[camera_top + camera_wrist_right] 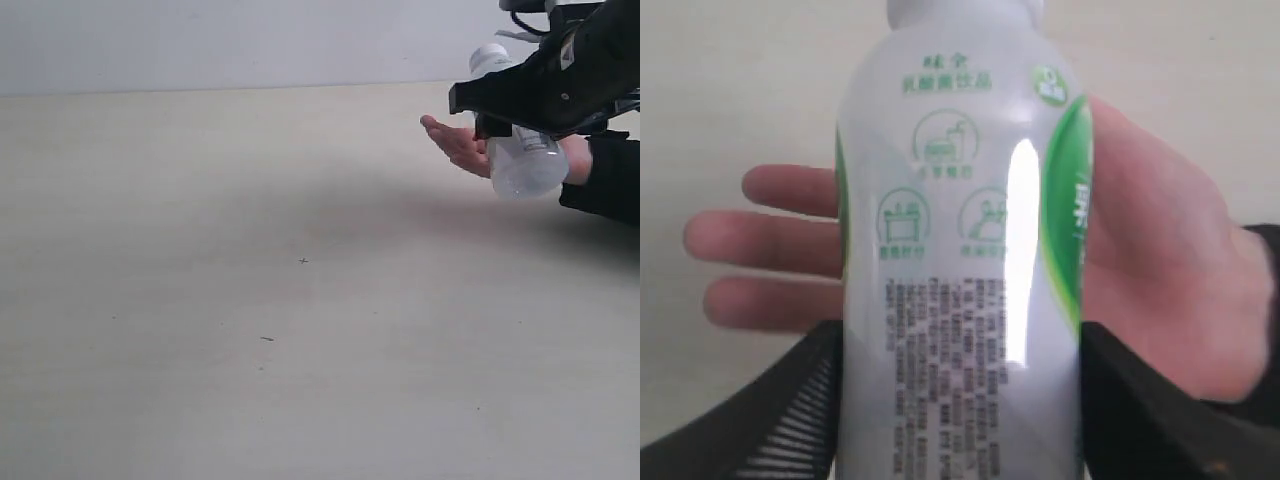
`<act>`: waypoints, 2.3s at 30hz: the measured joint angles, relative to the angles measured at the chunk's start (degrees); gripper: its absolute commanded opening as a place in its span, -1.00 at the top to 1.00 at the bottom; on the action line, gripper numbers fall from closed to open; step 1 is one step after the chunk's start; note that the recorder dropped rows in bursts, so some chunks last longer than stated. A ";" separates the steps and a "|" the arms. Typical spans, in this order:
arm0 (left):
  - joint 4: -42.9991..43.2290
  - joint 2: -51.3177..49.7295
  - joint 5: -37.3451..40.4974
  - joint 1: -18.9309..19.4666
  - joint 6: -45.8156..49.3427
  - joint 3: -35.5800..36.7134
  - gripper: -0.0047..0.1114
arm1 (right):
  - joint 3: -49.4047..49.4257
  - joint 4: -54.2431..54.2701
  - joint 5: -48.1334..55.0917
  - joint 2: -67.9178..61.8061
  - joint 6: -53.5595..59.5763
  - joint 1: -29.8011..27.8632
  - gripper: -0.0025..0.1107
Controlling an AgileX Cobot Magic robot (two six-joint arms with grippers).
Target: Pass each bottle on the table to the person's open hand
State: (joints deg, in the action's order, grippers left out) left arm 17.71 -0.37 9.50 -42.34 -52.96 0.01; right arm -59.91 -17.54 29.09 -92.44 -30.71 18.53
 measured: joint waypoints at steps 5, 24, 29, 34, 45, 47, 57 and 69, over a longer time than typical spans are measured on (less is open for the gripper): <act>0.00 0.00 0.00 0.00 0.00 0.00 0.92 | 0.00 -4.65 -2.75 -3.07 -3.15 0.00 0.96; 0.00 0.00 0.00 0.00 0.00 0.00 0.92 | -0.13 -7.90 -2.36 -4.45 -5.46 -0.12 0.06; 0.00 0.00 0.00 0.00 0.00 0.00 0.92 | -0.13 -8.90 -2.19 -4.45 -5.46 -0.12 -0.17; 0.00 0.00 0.00 0.00 0.00 0.00 0.92 | -0.13 -9.11 -2.19 -4.45 -5.46 -0.12 -0.37; 0.00 0.00 0.00 0.00 0.00 0.00 0.92 | -0.13 -9.44 -2.19 -4.45 -5.46 -0.12 -0.41; 0.00 0.00 0.00 0.00 0.00 0.00 0.92 | -0.13 -9.97 -2.19 -4.45 -5.46 -0.12 -0.41; 0.00 0.00 0.00 0.00 0.00 0.00 0.92 | -0.13 -12.84 -2.19 -4.45 -5.46 -0.12 -0.41; 0.00 0.00 0.00 0.00 0.00 0.00 0.92 | -0.13 -15.32 -2.44 4.41 -5.46 -0.12 -0.39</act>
State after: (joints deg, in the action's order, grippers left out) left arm 17.71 -0.37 9.50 -42.34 -52.96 0.01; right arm -60.04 -32.86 26.65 -88.03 -36.17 18.40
